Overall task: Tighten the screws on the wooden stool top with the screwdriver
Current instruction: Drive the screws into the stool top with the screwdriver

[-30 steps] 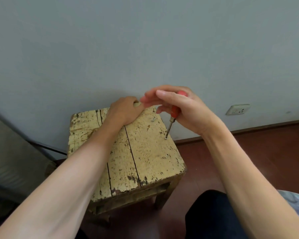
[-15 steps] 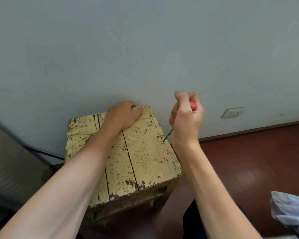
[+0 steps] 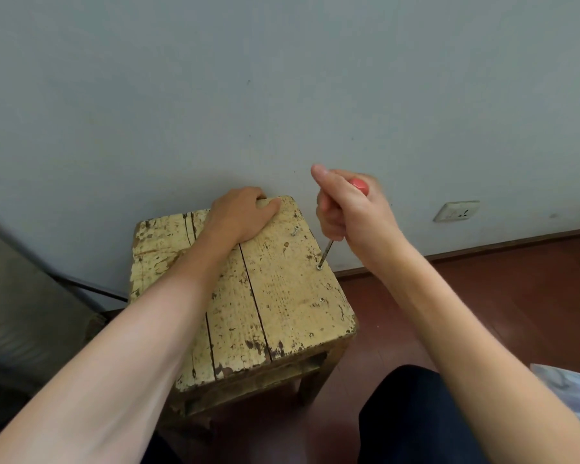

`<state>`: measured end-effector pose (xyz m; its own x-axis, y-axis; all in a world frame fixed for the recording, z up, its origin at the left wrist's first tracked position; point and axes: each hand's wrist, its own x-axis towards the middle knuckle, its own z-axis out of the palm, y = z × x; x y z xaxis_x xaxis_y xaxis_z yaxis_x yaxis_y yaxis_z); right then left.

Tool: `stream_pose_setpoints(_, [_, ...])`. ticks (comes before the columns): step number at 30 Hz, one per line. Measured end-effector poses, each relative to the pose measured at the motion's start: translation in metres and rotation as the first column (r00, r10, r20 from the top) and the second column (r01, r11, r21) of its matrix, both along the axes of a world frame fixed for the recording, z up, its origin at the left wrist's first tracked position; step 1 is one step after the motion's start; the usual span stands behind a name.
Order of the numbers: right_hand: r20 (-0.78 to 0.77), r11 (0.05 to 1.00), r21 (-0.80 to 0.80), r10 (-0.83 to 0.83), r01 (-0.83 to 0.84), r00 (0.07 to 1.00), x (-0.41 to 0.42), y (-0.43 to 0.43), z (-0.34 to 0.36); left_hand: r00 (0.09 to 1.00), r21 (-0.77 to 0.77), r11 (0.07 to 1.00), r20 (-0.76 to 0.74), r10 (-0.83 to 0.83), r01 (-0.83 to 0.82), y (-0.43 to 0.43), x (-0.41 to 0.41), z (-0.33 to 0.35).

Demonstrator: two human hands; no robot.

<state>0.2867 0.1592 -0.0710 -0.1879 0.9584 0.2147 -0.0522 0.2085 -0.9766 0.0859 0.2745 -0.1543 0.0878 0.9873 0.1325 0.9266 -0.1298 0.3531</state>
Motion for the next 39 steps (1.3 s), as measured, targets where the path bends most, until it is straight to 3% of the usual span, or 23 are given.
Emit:
stream_pose_setpoints(2, [-0.107,0.97,0.05,-0.23,0.236,0.967,-0.014,-0.007,-0.006,1.0,-0.008,1.0,0.003,-0.001,0.001,0.001,0.0,-0.001])
stream_pose_setpoints(4, [-0.186,0.848,0.029,-0.516,0.529,0.836,-0.031,-0.01,-0.007,1.0,-0.015,1.0,0.0,0.001,-0.001,0.002,-0.001,-0.001])
stream_pose_setpoints(6, [-0.235,0.739,-0.038,-0.66,0.672,0.713,-0.043,-0.011,-0.004,1.0,-0.016,1.0,0.0,-0.001,0.001,0.002,-0.001,-0.001])
stream_pose_setpoints(7, [-0.246,0.731,-0.063,-0.671,0.68,0.699,-0.045,-0.012,-0.003,1.0,-0.017,1.0,0.001,-0.001,0.001,0.002,-0.002,-0.001])
stream_pose_setpoints(9, [-0.249,0.795,-0.103,-0.603,0.598,0.758,-0.04,-0.013,-0.005,1.0,-0.026,1.0,0.004,-0.002,0.002,0.001,-0.002,-0.001])
stream_pose_setpoints(12, [-0.188,0.962,-0.082,-0.27,0.259,0.944,-0.02,-0.013,-0.003,1.0,-0.02,1.0,0.004,0.001,-0.001,0.001,-0.001,0.001])
stream_pose_setpoints(14, [-0.107,0.996,-0.09,-0.033,0.023,0.994,-0.005,-0.006,0.001,1.0,-0.016,1.0,-0.001,0.0,0.0,-0.001,0.0,0.002])
stream_pose_setpoints(18, [0.193,0.974,-0.006,0.224,-0.227,0.955,0.009,0.01,0.006,1.0,-0.037,0.999,-0.014,-0.001,0.001,-0.003,0.0,0.004])
stream_pose_setpoints(21, [0.172,0.951,-0.019,0.309,-0.31,0.936,0.006,0.01,0.003,1.0,-0.045,0.999,-0.018,-0.015,0.014,-0.003,-0.001,0.004])
stream_pose_setpoints(25, [0.048,0.984,0.078,0.155,-0.158,0.987,0.002,0.007,-0.014,1.0,-0.02,1.0,-0.001,-0.002,0.002,-0.001,0.0,0.002])
stream_pose_setpoints(28, [-0.138,0.984,0.112,-0.12,0.136,0.983,-0.011,-0.002,-0.022,1.0,-0.011,1.0,0.0,0.0,0.0,0.0,-0.001,0.0])
stream_pose_setpoints(31, [-0.233,0.803,0.036,-0.573,0.595,0.786,-0.033,-0.007,-0.022,1.0,-0.019,1.0,0.001,-0.002,0.002,0.002,-0.001,-0.001])
stream_pose_setpoints(33, [-0.238,0.676,-0.031,-0.72,0.736,0.652,-0.044,-0.008,-0.018,1.0,-0.025,1.0,0.004,0.0,0.0,0.002,-0.001,-0.002])
stream_pose_setpoints(35, [-0.281,0.708,-0.092,-0.693,0.701,0.663,-0.045,-0.01,-0.015,1.0,-0.021,1.0,0.006,0.002,-0.002,0.003,-0.001,-0.003])
stream_pose_setpoints(37, [-0.296,0.838,-0.115,-0.542,0.533,0.787,-0.036,-0.014,-0.015,1.0,-0.014,1.0,-0.004,-0.002,0.002,0.003,-0.001,-0.003])
stream_pose_setpoints(39, [-0.214,0.942,-0.075,-0.335,0.327,0.918,-0.025,-0.015,-0.014,1.0,-0.008,1.0,-0.012,-0.001,0.001,0.003,-0.001,-0.002])
